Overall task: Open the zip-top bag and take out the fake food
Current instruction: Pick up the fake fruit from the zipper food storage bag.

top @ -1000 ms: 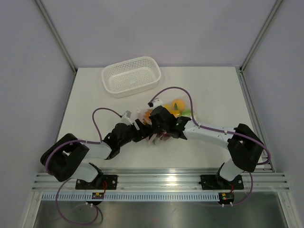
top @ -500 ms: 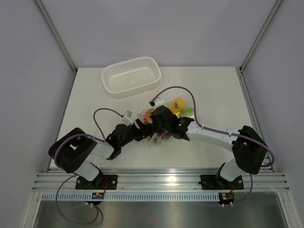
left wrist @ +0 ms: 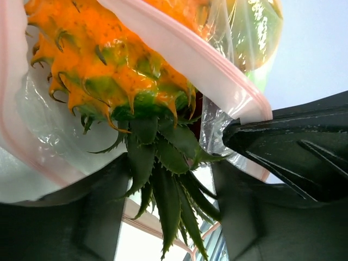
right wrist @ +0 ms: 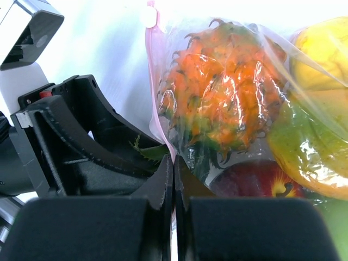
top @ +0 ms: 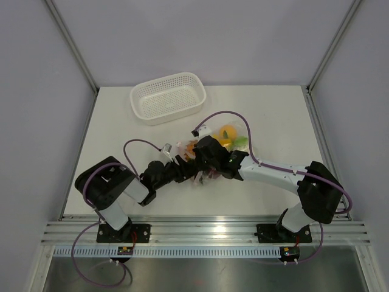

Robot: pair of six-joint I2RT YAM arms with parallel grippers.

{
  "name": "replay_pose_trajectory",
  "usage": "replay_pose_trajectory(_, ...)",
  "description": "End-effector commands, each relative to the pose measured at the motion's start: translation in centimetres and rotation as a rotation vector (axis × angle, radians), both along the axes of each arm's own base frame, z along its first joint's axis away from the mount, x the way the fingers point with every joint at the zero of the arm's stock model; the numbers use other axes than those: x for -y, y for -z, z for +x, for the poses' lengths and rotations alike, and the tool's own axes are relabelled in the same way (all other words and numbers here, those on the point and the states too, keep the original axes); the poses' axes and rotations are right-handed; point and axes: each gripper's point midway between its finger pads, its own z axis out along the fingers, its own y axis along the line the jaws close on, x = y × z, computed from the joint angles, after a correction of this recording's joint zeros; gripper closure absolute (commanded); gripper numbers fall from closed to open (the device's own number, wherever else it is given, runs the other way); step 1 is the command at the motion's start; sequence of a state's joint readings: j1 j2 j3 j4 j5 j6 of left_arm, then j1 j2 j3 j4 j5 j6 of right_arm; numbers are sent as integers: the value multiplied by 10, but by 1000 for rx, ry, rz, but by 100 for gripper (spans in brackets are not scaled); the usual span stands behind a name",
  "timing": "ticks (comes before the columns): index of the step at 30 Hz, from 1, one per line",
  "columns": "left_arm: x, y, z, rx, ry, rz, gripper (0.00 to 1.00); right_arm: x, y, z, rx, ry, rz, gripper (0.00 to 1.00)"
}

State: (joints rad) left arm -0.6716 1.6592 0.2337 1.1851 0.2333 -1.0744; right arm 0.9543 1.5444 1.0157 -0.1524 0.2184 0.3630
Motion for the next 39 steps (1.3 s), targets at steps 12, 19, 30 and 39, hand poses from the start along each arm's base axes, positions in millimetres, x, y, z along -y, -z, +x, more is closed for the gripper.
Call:
replay_pose_trajectory(12, 10, -29, 5, 119, 40, -38, 100, -4, -25, 7, 50, 13, 70, 100)
replay_pose_trajectory(19, -15, -48, 30, 97, -41, -67, 100, 1, -16, 2, 40, -14, 25, 100)
replay_pose_trajectory(30, -42, -77, 55, 77, -84, -120, 100, 4, -3, 3, 23, -11, -22, 100)
replay_pose_trajectory(39, -57, -66, 86, 60, -246, -50, 100, -25, -12, -20, -2, -158, 75, 100)
